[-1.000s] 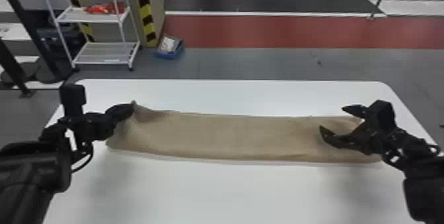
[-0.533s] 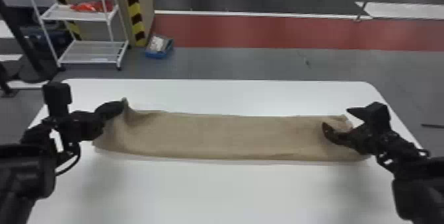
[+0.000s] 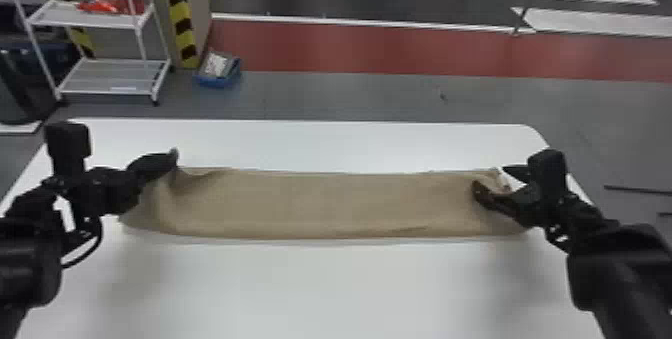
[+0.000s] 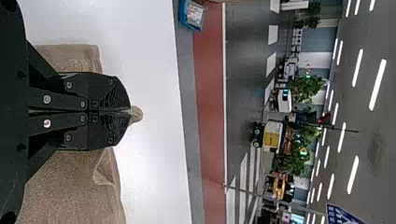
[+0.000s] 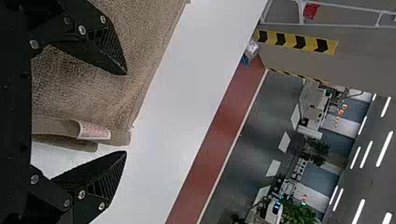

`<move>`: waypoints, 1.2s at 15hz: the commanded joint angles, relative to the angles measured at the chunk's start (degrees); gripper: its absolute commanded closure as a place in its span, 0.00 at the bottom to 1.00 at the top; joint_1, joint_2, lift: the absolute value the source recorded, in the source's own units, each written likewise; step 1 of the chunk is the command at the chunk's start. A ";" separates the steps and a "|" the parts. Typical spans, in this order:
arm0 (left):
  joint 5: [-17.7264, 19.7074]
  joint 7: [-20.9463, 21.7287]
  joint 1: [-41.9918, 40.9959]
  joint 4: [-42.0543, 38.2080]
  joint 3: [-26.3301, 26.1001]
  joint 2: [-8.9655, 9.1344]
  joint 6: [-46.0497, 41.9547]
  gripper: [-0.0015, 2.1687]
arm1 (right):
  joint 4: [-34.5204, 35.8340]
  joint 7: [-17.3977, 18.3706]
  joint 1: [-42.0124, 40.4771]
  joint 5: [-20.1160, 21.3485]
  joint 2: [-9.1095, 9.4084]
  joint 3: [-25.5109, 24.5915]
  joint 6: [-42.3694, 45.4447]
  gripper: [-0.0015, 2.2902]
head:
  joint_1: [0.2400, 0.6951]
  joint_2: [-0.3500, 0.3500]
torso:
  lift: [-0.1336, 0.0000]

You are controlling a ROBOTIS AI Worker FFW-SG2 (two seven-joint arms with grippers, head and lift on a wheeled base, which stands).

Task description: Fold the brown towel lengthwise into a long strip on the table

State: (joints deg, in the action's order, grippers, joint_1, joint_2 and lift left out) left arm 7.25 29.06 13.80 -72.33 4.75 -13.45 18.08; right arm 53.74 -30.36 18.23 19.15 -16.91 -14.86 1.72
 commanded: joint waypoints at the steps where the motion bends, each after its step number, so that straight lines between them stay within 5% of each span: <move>1: 0.04 0.03 0.00 0.08 -0.09 0.00 -0.19 0.61 | -0.04 -0.58 0.05 -1.14 -0.06 -0.26 -0.63 0.20 | 1.00 0.33 | 0.13; 5: 0.04 0.03 0.09 0.35 0.00 -0.08 -0.54 0.61 | -0.04 -3.92 0.05 -1.40 -0.23 -0.87 -1.33 0.46 | 1.00 0.33 | 0.13; 8: 0.04 0.03 0.09 0.52 0.00 -0.08 -0.54 0.61 | -0.04 -5.23 -0.13 -1.40 -0.14 -1.66 -1.33 0.46 | 1.00 0.33 | 0.13; 11: -0.04 0.03 0.00 0.52 0.00 -0.08 -0.54 0.61 | 0.75 -6.46 -0.57 -2.28 -0.14 -1.93 -2.56 0.57 | 1.00 0.33 | 0.13; 14: 0.31 0.12 -0.62 -0.18 0.79 0.00 -0.19 0.61 | 6.90 -7.34 -4.52 -4.92 0.21 -2.46 -2.56 0.57 | 1.00 0.33 | 0.13; 18: 2.42 0.03 -6.42 -10.64 4.83 0.00 3.86 0.61 | 13.15 -7.34 -9.09 -7.11 0.21 -4.92 -2.04 0.57 | 1.00 0.34 | 0.13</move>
State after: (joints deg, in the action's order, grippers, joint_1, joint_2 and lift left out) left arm 9.01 29.09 9.52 -79.09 7.80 -13.44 20.30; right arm 65.40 -37.70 10.29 12.41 -16.62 -18.85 -0.63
